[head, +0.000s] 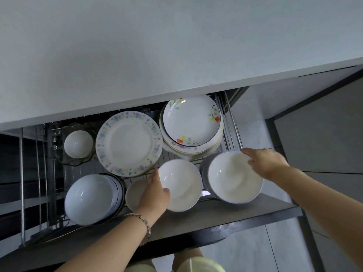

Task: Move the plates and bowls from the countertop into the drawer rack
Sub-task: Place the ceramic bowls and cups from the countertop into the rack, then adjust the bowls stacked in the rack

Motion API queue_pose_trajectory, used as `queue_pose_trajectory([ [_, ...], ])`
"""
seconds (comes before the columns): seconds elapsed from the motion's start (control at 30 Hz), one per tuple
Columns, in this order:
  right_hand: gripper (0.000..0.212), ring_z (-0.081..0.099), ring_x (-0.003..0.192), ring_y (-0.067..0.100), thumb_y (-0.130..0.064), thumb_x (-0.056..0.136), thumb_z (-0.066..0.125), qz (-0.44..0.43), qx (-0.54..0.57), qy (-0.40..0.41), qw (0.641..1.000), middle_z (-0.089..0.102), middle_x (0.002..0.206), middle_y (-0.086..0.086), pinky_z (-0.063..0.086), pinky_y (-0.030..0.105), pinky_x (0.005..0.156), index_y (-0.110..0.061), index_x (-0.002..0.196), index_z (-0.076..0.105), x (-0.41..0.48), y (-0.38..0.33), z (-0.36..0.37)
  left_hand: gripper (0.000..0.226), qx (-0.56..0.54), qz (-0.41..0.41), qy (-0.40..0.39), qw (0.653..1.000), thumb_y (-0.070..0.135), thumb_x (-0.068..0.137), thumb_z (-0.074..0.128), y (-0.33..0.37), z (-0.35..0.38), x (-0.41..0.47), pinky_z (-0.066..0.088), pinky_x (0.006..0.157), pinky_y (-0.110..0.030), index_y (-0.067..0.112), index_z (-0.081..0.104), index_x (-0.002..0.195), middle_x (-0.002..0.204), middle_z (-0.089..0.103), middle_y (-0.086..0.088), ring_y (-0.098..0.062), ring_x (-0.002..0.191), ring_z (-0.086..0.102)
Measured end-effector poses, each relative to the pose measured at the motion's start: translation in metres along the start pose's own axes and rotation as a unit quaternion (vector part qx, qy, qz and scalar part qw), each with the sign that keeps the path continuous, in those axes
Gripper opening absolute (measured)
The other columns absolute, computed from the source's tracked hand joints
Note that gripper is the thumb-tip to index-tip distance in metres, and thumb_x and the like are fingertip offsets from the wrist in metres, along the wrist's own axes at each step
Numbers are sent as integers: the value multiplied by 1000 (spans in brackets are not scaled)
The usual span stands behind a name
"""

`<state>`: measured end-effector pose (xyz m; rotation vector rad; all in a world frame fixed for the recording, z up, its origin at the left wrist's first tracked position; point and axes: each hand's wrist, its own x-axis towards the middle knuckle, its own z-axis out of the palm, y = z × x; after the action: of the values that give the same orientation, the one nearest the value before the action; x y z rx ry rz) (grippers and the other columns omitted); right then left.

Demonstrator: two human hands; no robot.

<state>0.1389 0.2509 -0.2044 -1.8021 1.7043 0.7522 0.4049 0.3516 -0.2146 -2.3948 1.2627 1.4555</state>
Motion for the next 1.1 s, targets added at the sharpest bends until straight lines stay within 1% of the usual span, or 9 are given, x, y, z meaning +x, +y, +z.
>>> queue_pose_trajectory([
  [0.3, 55, 58, 112, 30, -23, 100, 35, 20, -21, -28, 999, 59, 125, 14, 46, 35, 89, -30, 150, 14, 9, -13, 22, 65, 32, 2, -34, 999, 7, 91, 43, -8, -6, 9, 39, 92, -29, 15, 17, 150, 151, 33, -9, -28, 129, 43],
  [0.43, 64, 54, 118, 30, -18, 99, 35, 80, -14, -15, 997, 54, 132, 14, 45, 38, 95, -21, 152, 0, -3, -26, 28, 53, 8, 3, -4, 1000, 6, 87, 48, -10, -13, -7, 35, 78, -23, 10, 39, 139, 134, 52, -11, -27, 120, 51],
  [0.53, 65, 42, 129, 30, -18, 95, 41, 115, -35, 68, 990, 42, 141, 15, 41, 37, 101, -10, 150, 9, -31, -47, 27, 36, -32, 32, 14, 999, 7, 83, 47, -25, -15, -19, 40, 69, -19, 2, 57, 117, 112, 62, -12, -25, 102, 59],
  [0.63, 44, 49, 121, 33, -14, 93, 41, 110, 115, 84, 984, 51, 132, 16, 44, 38, 96, -9, 137, 40, -68, -76, 31, 19, -94, 31, -1, 995, 9, 87, 41, -42, -21, -41, 41, 60, -23, 7, 60, 84, 78, 61, -7, -20, 72, 56],
  [0.73, 25, 66, 82, 34, -15, 92, 44, 125, 313, 42, 941, 69, 91, 19, 53, 36, 78, -1, 97, 64, -110, -103, 40, 16, -216, -50, -60, 973, 15, 95, 42, -62, -32, -78, 43, 50, -21, 16, 54, 85, 70, 60, -2, -14, 58, 57],
  [0.8, 32, 57, 47, 24, -15, 94, 45, 153, 435, -1, 887, 60, 57, 11, 50, 27, 51, -1, 68, 56, -138, -121, 47, 20, -286, -100, -82, 950, 15, 95, 43, -85, -35, -98, 43, 47, -20, 12, 54, 79, 68, 59, -5, -15, 56, 57],
  [0.87, 38, 46, 28, 15, -19, 95, 44, 191, 505, -44, 841, 52, 38, 4, 37, 15, 34, -4, 61, 49, -164, -138, 58, 26, -354, -159, -105, 916, 19, 96, 43, -112, -37, -118, 45, 52, -25, 6, 55, 77, 69, 59, -9, -19, 59, 58],
  [1.0, 39, 56, 46, 17, -37, 94, 46, 238, 513, -81, 821, 58, 62, 11, 42, 16, 38, -1, 80, 52, -186, -161, 95, 30, -473, -240, -130, 838, 31, 98, 44, -150, -33, -134, 50, 64, -41, 2, 45, 106, 87, 57, -20, -29, 74, 59],
  [1.1, 28, 55, 57, 21, -27, 92, 56, 245, 640, -49, 726, 55, 69, 15, 49, 25, 50, 0, 98, 50, -186, -174, 111, 36, -592, -243, -57, 767, 22, 98, 45, -155, -30, -125, 48, 84, -45, 3, 41, 128, 98, 53, -23, -32, 79, 57],
])
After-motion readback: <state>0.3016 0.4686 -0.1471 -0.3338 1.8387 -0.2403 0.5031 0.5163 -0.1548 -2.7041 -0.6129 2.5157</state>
